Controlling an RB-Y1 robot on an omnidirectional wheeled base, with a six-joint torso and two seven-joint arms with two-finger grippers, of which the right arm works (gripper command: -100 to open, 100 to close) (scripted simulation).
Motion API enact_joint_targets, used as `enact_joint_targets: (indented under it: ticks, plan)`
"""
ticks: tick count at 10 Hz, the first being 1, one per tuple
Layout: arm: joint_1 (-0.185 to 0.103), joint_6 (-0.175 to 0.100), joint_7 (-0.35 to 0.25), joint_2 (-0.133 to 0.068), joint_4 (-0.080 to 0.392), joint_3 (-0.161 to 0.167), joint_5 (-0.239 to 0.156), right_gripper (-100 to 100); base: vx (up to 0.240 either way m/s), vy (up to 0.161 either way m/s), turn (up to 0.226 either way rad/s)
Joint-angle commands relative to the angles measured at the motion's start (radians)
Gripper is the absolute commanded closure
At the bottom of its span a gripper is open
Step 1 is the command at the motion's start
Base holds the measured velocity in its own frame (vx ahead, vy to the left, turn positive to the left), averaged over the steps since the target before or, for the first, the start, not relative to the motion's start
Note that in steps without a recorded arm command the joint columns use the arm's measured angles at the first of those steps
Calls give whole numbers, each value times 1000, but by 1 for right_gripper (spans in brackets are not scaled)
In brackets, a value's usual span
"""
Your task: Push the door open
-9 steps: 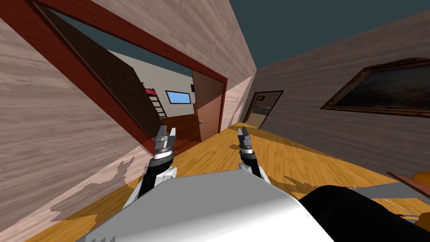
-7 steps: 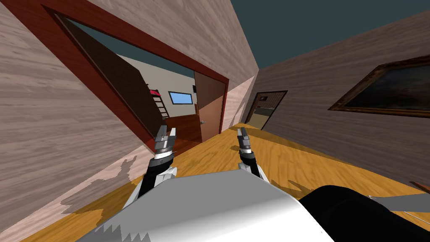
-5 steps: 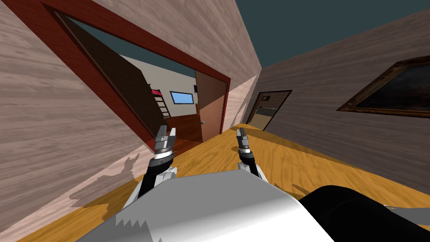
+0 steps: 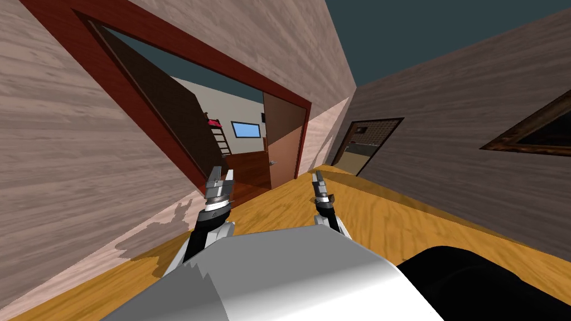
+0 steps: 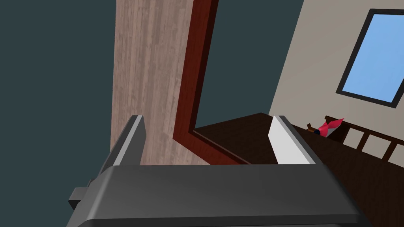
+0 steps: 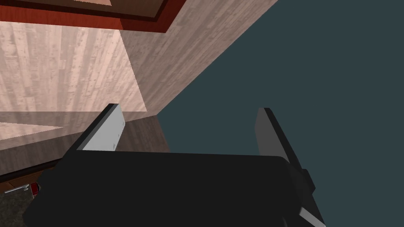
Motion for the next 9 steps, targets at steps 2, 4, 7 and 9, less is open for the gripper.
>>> enact_joint_targets:
  ticks: [2,4,7,9]
  plan:
    - [-23,-8,-7,-10,63,-6,-15,-100,94,-1,131]
    - [-44,-14,-12,-16,117,-9,-26,-100,91,-9,125]
    - [-77,-22,-18,-25,202,-13,-43,-100,100,-9,146]
    - [-89,-25,-21,-28,233,-15,-50,-100,56,5,67]
